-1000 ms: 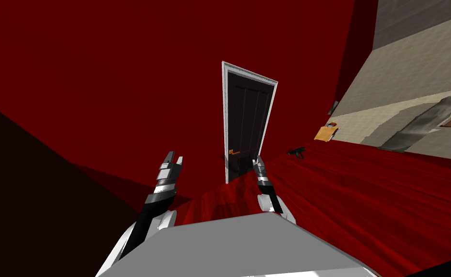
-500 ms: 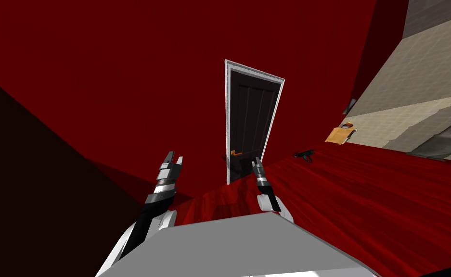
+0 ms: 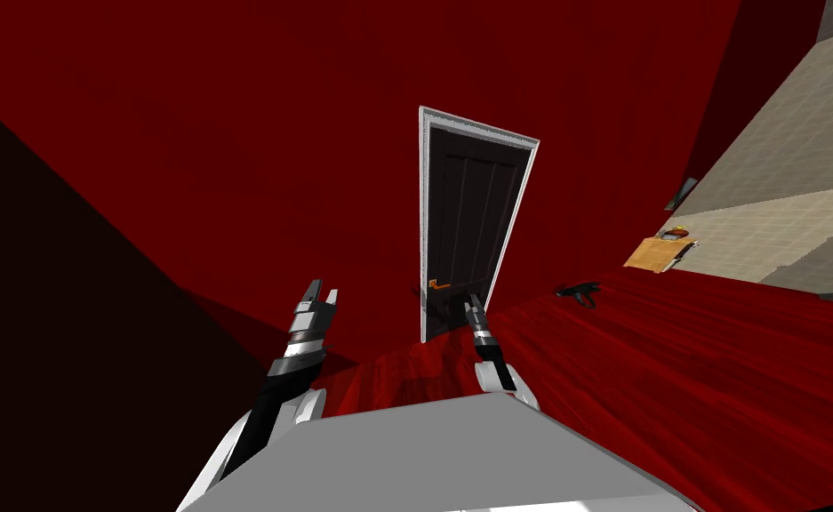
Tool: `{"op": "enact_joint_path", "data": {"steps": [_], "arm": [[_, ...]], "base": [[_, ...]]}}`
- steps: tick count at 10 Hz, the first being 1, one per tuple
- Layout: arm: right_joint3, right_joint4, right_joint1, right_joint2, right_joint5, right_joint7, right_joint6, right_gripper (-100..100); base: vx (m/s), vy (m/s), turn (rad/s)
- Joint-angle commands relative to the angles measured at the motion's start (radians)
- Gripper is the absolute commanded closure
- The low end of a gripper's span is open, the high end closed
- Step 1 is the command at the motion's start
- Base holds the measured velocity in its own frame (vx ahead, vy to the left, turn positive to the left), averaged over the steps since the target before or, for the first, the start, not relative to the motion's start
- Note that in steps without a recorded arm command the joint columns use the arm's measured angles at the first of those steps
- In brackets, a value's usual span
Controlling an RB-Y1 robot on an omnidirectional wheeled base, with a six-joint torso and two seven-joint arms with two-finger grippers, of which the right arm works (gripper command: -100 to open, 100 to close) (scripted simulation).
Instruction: Pull the door open
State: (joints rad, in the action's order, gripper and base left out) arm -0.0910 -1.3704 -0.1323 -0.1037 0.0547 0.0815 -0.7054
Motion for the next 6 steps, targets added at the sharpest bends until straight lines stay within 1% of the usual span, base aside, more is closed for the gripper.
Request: {"op": "enact_joint_path", "data": {"steps": [1, 2, 3, 4, 5, 6], "arm": [[-0.002, 0.05, 0.02, -0.005, 0.002, 0.0, -0.006, -100], [-0.002, 0.059, 0.02, -0.005, 0.002, 0.0, -0.006, -100], [-0.004, 0.097, 0.037, -0.009, 0.003, 0.001, -0.013, -100], [-0.004, 0.107, 0.037, -0.009, 0.003, 0.001, -0.013, -100], [-0.006, 0.137, 0.054, -0.013, 0.004, 0.002, -0.021, -100], [-0.006, 0.155, 0.054, -0.013, 0.004, 0.002, -0.021, -100]], "base": [[0.03, -0.052, 0.136], [0.025, -0.044, 0.077], [0.026, -0.048, 0.15], [0.026, -0.043, 0.068], [0.033, -0.046, 0.109], [0.028, -0.043, 0.082]]}}
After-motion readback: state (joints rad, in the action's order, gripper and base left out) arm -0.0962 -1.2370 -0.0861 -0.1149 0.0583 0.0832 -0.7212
